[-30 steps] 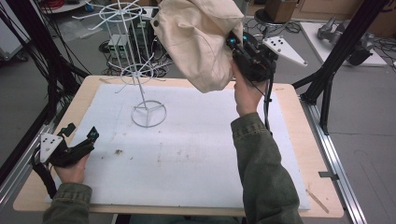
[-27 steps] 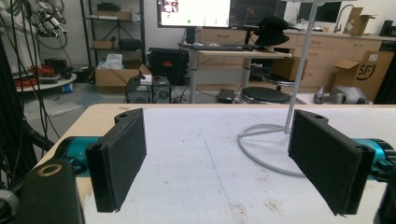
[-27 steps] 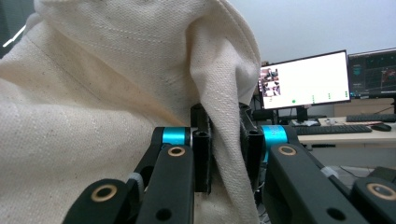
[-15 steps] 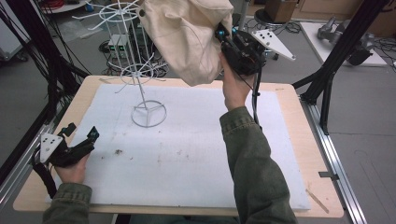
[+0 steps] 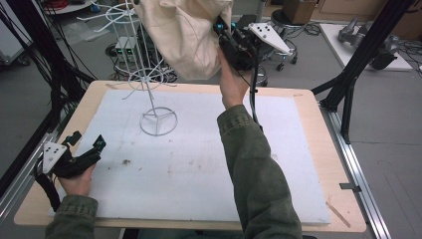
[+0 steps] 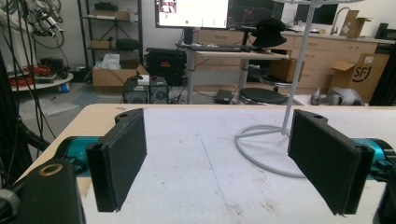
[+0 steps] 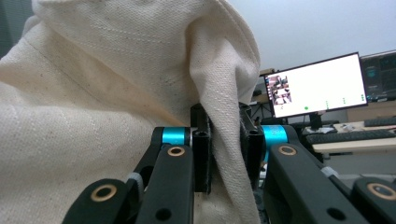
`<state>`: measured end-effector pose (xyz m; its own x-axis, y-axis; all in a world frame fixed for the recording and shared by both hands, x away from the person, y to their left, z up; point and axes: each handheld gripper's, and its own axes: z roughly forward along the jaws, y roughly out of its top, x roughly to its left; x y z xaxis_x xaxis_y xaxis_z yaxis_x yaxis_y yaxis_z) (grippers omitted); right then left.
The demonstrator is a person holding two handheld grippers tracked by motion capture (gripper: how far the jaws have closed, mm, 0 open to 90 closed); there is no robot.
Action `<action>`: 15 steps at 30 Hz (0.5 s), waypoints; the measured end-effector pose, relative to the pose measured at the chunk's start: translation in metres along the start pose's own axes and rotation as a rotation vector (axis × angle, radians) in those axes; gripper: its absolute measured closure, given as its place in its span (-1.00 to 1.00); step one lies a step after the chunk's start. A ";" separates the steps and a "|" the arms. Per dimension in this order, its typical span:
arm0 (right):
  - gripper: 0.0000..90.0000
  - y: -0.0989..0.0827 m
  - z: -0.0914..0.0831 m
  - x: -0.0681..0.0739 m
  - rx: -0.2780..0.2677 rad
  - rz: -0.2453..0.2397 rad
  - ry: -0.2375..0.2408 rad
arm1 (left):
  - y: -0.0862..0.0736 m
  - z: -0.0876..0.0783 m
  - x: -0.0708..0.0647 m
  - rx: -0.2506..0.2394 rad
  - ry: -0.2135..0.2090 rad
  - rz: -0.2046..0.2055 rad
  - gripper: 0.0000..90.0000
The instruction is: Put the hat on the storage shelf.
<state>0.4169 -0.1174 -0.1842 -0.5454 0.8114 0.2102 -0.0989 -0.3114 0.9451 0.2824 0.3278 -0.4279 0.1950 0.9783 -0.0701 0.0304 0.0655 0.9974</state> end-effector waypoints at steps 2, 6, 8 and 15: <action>0.77 -0.003 0.003 0.000 0.002 0.003 -0.006 | 0.000 0.000 0.000 0.002 -0.001 0.000 -0.56; 0.77 -0.006 0.008 0.000 0.011 0.014 -0.002 | 0.000 0.000 0.000 0.002 0.000 0.000 -0.56; 0.77 -0.008 0.009 0.000 0.016 0.007 -0.001 | 0.000 0.000 0.001 0.006 -0.001 0.001 -0.56; 0.76 -0.016 0.015 0.004 0.034 -0.010 -0.003 | -0.001 0.001 0.001 0.001 0.002 -0.005 -0.56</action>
<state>0.4285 -0.1024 -0.1946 -0.5416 0.8161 0.2015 -0.0757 -0.2861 0.9552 0.2832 0.3287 -0.4286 0.1929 0.9784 -0.0749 0.0321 0.0700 0.9970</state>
